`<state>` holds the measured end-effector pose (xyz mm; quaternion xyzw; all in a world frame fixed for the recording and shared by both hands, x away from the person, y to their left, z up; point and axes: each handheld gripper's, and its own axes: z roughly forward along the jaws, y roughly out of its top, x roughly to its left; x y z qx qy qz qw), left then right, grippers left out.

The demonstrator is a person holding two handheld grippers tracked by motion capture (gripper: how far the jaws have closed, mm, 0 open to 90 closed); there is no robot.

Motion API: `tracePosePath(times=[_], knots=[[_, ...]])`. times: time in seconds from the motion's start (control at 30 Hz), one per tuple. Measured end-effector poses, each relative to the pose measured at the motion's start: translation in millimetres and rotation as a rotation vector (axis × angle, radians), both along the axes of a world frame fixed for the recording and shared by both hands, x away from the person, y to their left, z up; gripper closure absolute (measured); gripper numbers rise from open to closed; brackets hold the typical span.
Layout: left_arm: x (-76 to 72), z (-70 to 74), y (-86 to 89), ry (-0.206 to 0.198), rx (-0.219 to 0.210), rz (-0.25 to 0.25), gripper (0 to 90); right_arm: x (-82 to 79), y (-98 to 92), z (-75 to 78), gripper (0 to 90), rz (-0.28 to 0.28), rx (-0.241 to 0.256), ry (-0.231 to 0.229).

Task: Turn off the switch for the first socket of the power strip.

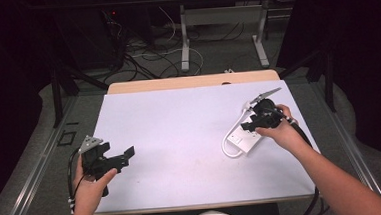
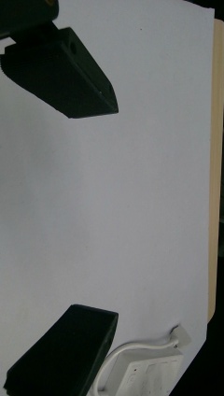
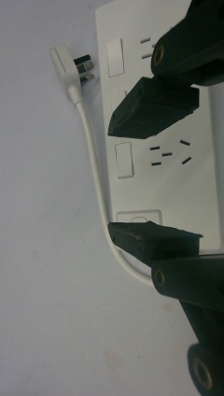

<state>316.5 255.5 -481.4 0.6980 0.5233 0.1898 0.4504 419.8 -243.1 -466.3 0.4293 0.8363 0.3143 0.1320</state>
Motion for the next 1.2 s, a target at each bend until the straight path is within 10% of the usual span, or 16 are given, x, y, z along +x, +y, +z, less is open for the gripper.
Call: tracePosePath(times=[0.53, 1.2], knots=[[-0.8, 0.9, -0.3, -0.001, -0.007, 0.001, 2.7, -29.1, -11.5, 15.0, 36.7, 0.039, 0.030, -0.079], [-2.2, 3.2, 0.2, 0.001, -0.012, 0.000, 2.6, -78.4, -40.7, 24.5, 15.1, -0.103, 0.121, -0.212]])
